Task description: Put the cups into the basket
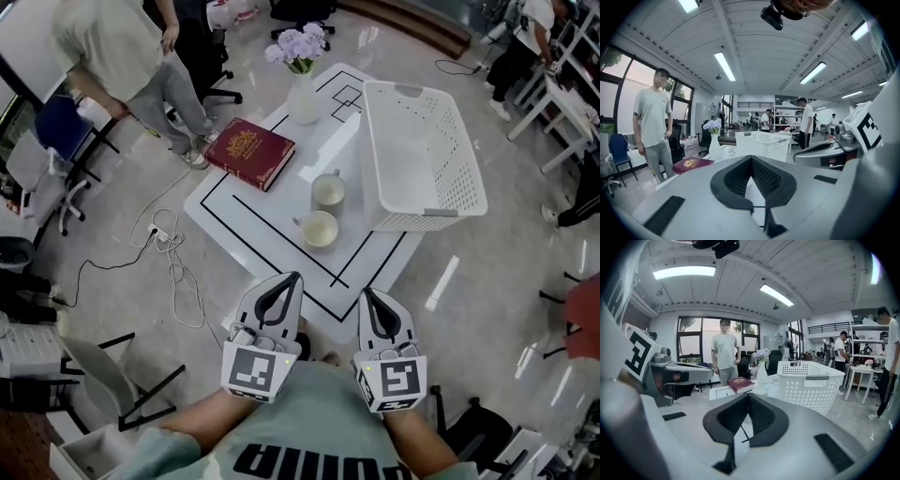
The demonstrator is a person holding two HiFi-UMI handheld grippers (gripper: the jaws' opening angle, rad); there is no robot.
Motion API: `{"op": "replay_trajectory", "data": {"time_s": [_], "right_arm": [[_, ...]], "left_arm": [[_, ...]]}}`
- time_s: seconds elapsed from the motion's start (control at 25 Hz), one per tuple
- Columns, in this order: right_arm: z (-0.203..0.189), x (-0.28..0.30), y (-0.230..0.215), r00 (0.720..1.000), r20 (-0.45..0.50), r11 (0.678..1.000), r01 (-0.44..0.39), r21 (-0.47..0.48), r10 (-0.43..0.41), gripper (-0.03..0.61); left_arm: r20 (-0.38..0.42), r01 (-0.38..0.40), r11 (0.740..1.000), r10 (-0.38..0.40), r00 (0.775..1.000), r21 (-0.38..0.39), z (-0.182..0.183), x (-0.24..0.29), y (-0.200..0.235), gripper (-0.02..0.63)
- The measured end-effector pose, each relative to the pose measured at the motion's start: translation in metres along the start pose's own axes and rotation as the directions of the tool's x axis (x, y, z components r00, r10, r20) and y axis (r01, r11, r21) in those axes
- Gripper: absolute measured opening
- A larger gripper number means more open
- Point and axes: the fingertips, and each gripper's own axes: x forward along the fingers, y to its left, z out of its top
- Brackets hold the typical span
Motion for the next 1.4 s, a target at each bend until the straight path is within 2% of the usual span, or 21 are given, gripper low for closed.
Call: {"op": "replay_trajectory", "data": {"time_s": [0.4, 0.64, 0.76, 1.0, 1.4], "right_arm": [[0.010, 0.059, -0.001, 0.998, -0.044, 0.999, 0.045, -0.007, -0.045, 0.012], [0.003, 0.083, -0.001, 0.997, -0.071, 1.000, -0.008, -0.028, 0.006, 0.014], [-0.005, 0.097, -0.004, 0.995, -0.091, 0.999, -0.048, -0.010, 0.047, 0.139], [-0.023, 0.122, -0.005, 0.978, -0.157, 0.990, -0.143, -0.017, 0.139, 0.270], [-0.046, 0.157, -0.004, 0.941, -0.238, 0.966, -0.257, -0.034, 0.242, 0.347]], "left_arm": [[0.007, 0.021, 0.999, -0.021, 1.000, -0.026, -0.001, 0.035, 0.064, 0.005], [-0.020, -0.004, 1.000, 0.003, 1.000, -0.026, -0.013, 0.049, 0.078, 0.005], [-0.030, -0.036, 0.999, 0.035, 0.999, -0.031, -0.019, 0.056, 0.082, 0.005], [-0.060, -0.118, 0.992, 0.115, 0.992, -0.047, -0.029, 0.066, 0.088, 0.005], [-0.162, -0.225, 0.973, 0.215, 0.963, -0.046, -0.068, 0.081, 0.104, 0.005]]}}
